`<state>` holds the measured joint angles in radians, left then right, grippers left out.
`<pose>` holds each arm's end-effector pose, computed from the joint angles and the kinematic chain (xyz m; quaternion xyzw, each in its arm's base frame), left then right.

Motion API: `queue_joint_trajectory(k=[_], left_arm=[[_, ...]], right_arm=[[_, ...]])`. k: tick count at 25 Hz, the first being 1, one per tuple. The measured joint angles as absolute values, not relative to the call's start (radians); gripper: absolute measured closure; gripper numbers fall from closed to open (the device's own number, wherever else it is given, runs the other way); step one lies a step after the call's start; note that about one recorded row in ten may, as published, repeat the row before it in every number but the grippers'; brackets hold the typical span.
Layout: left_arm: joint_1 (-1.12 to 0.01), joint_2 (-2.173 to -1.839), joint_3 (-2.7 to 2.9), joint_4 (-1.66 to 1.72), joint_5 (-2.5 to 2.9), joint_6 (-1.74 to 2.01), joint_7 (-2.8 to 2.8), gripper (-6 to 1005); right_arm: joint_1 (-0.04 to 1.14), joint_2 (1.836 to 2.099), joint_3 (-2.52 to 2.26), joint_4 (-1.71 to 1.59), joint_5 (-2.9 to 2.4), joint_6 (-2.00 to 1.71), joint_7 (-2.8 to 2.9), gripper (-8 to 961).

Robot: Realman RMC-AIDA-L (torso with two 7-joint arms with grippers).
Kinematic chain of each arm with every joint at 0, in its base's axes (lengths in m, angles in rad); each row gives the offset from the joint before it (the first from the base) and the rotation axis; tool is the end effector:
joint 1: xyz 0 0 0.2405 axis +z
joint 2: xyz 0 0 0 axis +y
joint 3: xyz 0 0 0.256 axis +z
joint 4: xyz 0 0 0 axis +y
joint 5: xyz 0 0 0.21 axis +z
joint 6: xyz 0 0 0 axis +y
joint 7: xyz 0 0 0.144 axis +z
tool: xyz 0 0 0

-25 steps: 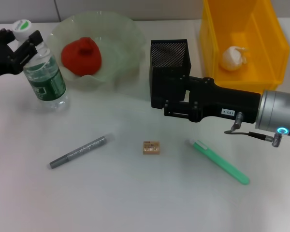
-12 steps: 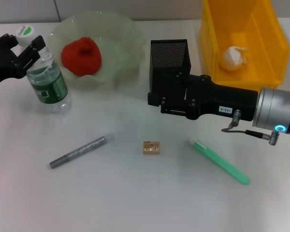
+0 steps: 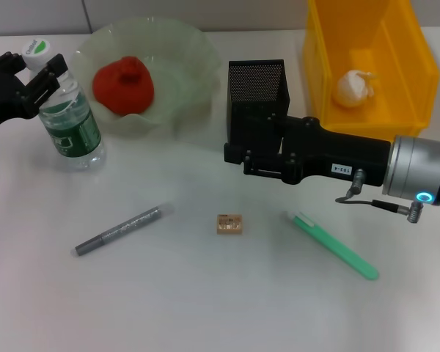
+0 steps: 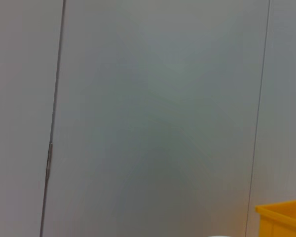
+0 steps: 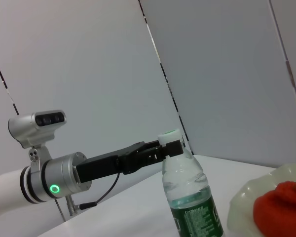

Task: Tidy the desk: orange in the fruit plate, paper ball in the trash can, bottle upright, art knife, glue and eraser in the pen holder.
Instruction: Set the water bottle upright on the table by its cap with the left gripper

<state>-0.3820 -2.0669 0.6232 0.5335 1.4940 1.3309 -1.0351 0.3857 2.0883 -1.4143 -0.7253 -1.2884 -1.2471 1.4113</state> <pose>-0.3167 0.3332 0.0449 -0.8203 -0.2219 -0.3408 0.4021 0.2134 0.3200 -0.0541 -0.9073 0.2353 0.3273 0.1193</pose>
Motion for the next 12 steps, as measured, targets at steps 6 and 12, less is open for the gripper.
queue_joint_trajectory(k=[6,12], left_arm=[[-0.381,-2.065,0.623,0.534,1.494,1.335,-1.035,537],[-0.382,-2.065,0.623,0.534,1.493,1.336,-1.037,518]], right_arm=[[0.385,2.089,-1.414,-0.721,-1.288,-1.247,1.411,214],[0.387,2.089,-1.414,-0.716,-1.288,-1.249,1.411,214]])
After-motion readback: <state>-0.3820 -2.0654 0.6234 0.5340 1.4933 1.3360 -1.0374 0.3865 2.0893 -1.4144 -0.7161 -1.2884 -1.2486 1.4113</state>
